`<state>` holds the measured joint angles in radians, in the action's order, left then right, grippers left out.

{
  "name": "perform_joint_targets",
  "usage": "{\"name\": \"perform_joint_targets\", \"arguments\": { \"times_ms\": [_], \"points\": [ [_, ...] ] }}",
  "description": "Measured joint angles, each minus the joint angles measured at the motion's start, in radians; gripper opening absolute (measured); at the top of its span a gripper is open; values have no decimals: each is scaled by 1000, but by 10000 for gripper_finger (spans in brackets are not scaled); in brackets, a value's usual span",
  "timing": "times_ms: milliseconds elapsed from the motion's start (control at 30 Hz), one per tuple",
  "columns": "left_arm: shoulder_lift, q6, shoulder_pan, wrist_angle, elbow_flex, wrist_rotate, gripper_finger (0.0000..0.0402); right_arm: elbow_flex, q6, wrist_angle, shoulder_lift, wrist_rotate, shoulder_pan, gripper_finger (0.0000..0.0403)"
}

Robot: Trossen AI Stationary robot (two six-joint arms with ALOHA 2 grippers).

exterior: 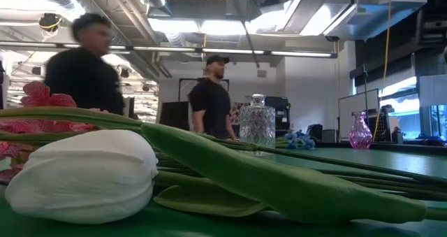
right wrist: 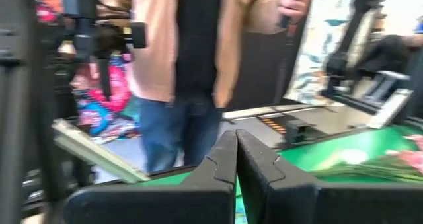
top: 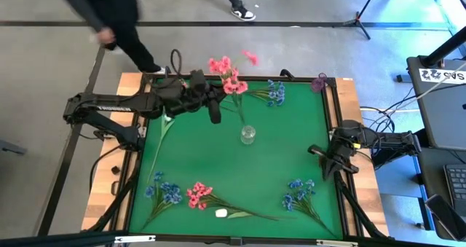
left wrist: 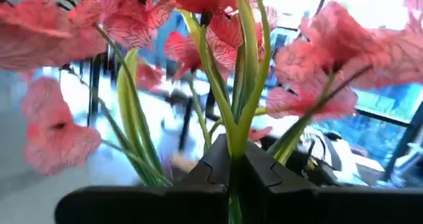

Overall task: Sort flowers into vase by color
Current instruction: Put the middle left pink flowers into the transparent vase

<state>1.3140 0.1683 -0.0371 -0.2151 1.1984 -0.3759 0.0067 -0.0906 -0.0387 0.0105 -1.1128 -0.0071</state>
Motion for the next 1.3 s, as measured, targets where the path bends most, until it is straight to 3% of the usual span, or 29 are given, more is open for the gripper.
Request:
{"name": "perform_joint_targets", "arguments": {
  "times_ms": [100,367,1300],
  "points": [
    [42,-80,7,-93,0,6,4,0,0,-4,0,35,0,8],
    [130,-146,6,-97,0,-7,4,0,0,-2,0,31,0,8],
    [115,-170,44,-111,0,-29,4,0,0,1,0,29,0,8]
  ]
}}
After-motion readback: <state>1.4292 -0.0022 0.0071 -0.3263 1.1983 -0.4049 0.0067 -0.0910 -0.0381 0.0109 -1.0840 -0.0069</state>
